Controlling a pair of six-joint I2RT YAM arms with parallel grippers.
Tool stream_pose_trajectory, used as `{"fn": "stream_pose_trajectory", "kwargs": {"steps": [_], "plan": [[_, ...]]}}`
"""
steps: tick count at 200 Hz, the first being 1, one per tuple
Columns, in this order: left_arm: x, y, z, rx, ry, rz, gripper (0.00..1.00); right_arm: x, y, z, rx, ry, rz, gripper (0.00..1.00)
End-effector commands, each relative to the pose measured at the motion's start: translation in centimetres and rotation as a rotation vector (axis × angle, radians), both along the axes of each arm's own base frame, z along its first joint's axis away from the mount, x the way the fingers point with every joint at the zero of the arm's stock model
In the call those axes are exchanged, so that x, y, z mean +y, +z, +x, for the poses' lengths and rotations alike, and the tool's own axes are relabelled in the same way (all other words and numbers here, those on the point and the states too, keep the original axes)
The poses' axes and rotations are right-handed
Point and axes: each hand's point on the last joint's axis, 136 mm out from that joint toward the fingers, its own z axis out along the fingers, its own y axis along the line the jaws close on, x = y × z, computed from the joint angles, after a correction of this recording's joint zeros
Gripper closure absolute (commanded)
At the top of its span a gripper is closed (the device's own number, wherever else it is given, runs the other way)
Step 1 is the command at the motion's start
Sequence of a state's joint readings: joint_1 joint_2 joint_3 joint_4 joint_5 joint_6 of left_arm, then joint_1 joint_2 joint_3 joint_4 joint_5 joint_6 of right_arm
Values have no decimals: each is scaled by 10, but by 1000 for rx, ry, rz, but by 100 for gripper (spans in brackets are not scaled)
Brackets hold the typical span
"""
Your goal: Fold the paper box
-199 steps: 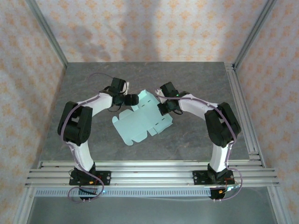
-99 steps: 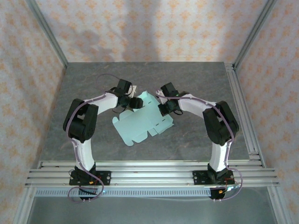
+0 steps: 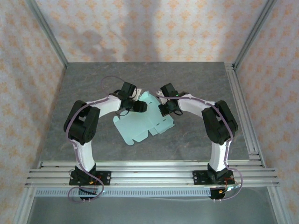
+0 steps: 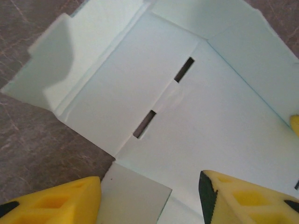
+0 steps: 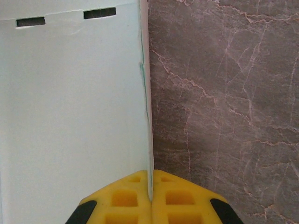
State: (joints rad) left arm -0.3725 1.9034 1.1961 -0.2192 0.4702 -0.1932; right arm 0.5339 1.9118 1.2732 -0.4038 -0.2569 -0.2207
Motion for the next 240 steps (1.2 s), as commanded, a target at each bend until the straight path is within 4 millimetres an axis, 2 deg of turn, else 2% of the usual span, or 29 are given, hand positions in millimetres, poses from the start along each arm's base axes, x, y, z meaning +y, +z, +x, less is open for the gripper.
{"fn": "stream_pose_trajectory", "kwargs": {"steps": [1,39,41,45,66,106,129,144,146,150,170,184,204,240], "plan": [[-7,16,-10,-18,-24,-7,49,-6,-6,6,-3,-41,-24,100],[-3,-13,-19,62,-2,24,53,-6,-6,7,-3,-52,-24,100],[-2,-23,-21,87,1,32,52,-6,-7,7,-2,-52,-25,100],[0,-30,-23,105,7,38,53,-7,-7,7,-2,-54,-26,100],[6,-51,-30,156,39,68,52,-7,-7,6,1,-56,-29,100],[9,-63,-29,171,76,73,52,-7,-7,3,10,-57,-19,100],[0,-43,-21,106,77,-2,52,-7,-4,5,0,-61,-19,100],[-3,-26,-15,61,85,-38,48,-8,-3,6,-7,-65,-22,100],[-4,-15,-12,36,85,-49,48,-8,-3,6,-8,-65,-22,100],[-5,-7,-11,17,87,-58,47,-8,-2,6,-10,-66,-21,100],[-2,26,-5,-58,108,-77,44,-8,2,9,-26,-78,-11,100],[4,45,-2,-101,128,-80,42,-6,6,10,-38,-88,2,90],[14,60,-2,-133,157,-70,41,-6,9,12,-52,-97,19,73],[37,63,-3,-150,232,-67,41,-10,16,14,-62,-142,69,60]]}}
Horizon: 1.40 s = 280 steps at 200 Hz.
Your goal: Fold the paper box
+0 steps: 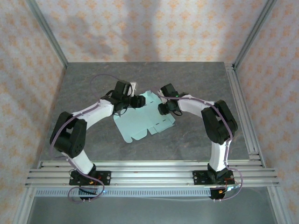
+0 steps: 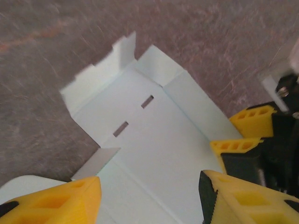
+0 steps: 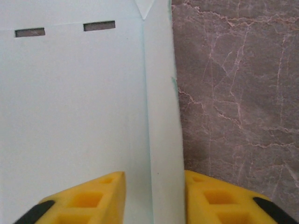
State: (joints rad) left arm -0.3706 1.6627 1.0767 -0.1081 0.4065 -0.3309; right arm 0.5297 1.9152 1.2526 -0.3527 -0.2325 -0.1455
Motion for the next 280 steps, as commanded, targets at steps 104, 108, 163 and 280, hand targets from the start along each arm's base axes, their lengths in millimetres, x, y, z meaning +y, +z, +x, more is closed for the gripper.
{"fn": "stream_pose_trajectory", "kwargs": {"steps": [104,108,163,280], "plan": [[36,-14,-3,39,112,9,39,-18,3,-4,23,-101,208,58],[36,-14,-3,40,111,8,39,-18,3,-4,23,-99,207,59],[38,-15,-6,43,111,11,38,-17,4,-5,21,-84,213,95],[39,-14,-7,43,108,11,38,-11,-7,0,38,-83,229,76]]}}
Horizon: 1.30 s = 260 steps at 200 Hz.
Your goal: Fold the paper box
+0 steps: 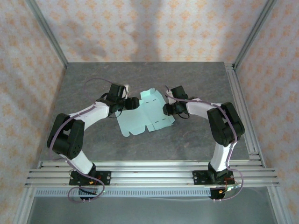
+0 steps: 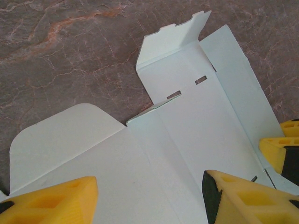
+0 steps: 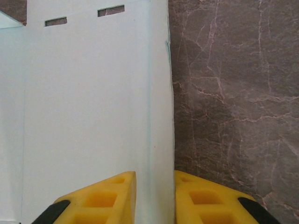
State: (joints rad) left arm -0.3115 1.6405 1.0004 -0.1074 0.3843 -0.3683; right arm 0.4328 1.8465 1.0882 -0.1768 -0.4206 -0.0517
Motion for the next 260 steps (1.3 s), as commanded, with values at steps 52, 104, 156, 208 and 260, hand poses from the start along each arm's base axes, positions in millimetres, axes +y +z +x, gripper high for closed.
{"fn": "stream_pose_trajectory", "kwargs": {"steps": [52,104,156,208,260], "plan": [[4,10,0,-21,5,-4,38,3,-9,4,9,1,0,89],[7,11,1,-30,23,5,38,-8,-2,4,-6,3,-79,100],[27,17,6,-47,112,-29,37,-28,20,10,-107,0,-323,100],[37,19,6,-51,136,-22,36,-41,41,21,-244,44,-611,100],[44,15,10,-45,184,-40,32,-35,72,31,-439,105,-782,100]]}}
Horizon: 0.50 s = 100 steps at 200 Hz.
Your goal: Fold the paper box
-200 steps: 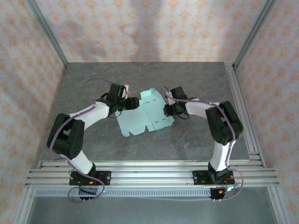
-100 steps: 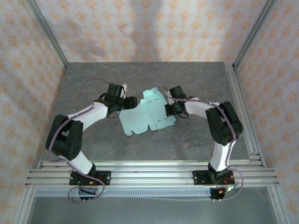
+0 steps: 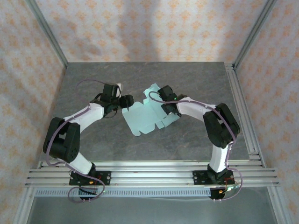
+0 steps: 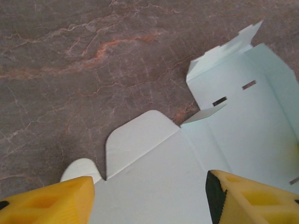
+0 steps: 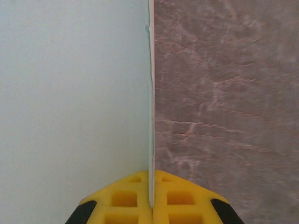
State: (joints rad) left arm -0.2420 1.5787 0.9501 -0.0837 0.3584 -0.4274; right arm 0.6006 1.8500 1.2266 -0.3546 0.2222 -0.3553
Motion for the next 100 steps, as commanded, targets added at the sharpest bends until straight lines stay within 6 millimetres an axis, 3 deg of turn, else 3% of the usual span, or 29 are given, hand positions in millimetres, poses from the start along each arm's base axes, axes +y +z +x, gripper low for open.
{"fn": "stream_pose_trajectory", "kwargs": {"steps": [1,24,45,100], "plan": [[10,7,6,-29,54,-13,31,-7,39,10,-152,34,-133,100],[15,9,10,-37,83,-27,28,3,47,10,-217,110,-209,100],[20,12,15,-43,107,-63,19,16,49,8,-288,189,-294,100],[33,11,17,-52,144,-73,18,36,66,8,-501,244,-472,100]]}}
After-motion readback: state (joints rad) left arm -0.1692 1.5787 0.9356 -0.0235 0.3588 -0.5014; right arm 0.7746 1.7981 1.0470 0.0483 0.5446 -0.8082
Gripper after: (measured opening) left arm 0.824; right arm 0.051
